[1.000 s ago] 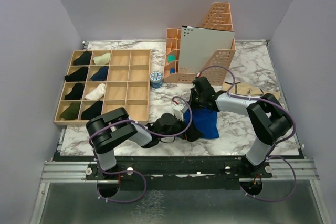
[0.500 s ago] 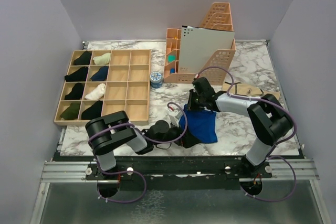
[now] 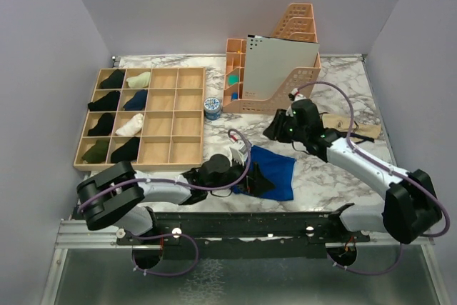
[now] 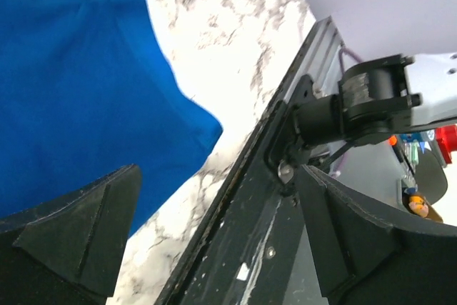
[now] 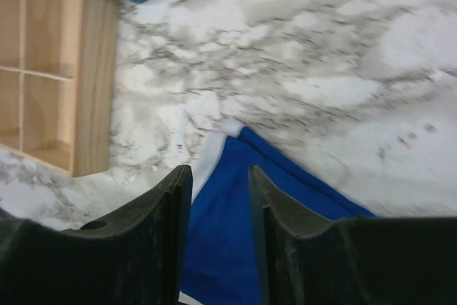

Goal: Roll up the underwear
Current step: Fold the underwear at the center of the board.

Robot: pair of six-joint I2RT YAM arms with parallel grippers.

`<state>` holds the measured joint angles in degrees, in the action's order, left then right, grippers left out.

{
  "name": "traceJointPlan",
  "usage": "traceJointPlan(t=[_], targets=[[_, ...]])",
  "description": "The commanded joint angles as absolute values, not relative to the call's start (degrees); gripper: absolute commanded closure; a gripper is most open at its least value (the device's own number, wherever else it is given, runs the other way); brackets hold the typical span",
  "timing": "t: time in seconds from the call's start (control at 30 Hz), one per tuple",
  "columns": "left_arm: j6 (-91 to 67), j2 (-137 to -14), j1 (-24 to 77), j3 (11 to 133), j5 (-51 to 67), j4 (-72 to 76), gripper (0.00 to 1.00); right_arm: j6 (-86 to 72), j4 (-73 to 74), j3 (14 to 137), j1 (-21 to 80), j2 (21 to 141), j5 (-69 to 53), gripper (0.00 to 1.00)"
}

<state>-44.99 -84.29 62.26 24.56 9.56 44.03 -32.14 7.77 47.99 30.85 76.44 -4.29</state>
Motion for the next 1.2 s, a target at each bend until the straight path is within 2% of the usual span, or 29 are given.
traceJointPlan(t=[0.0, 0.13, 0.3, 0.47, 0.83, 1.07, 1.17], targets=[[-40.31, -77.80, 60.87, 28.28, 9.00, 31.42, 0.01, -35.16, 16.49, 40.96, 25.95, 70.57, 1.92, 0.54], [-38.80, -73.98, 57.47, 29.66, 7.83, 22.83, 0.01, -38.40, 19.37, 35.12, 20.03, 65.61, 2.41, 0.45], [-34.05, -75.02, 48.90, 35.66, 9.82, 9.09, 0.01, -39.65, 19.59, 31.32, 15.28, 63.46, 0.40, 0.43], [-25.68, -82.89, 43.94, 45.26, 12.92, -1.59, 0.01, -38.68, 19.14, 30.95, 14.47, 64.80, -2.56, 0.43], [-13.45, -99.13, 40.69, 59.84, 22.36, -9.44, 0.04, -36.37, 17.10, 30.42, 14.33, 69.67, -5.34, 0.48], [-7.80, -106.00, 39.58, 67.47, 25.54, -14.70, 0.07, -36.69, 15.13, 30.25, 14.33, 73.36, -5.23, 0.55], [-6.58, -108.04, 39.08, 69.57, 25.82, -15.89, 0.11, -35.71, 15.07, 30.79, 14.33, 75.06, -5.62, 0.59]])
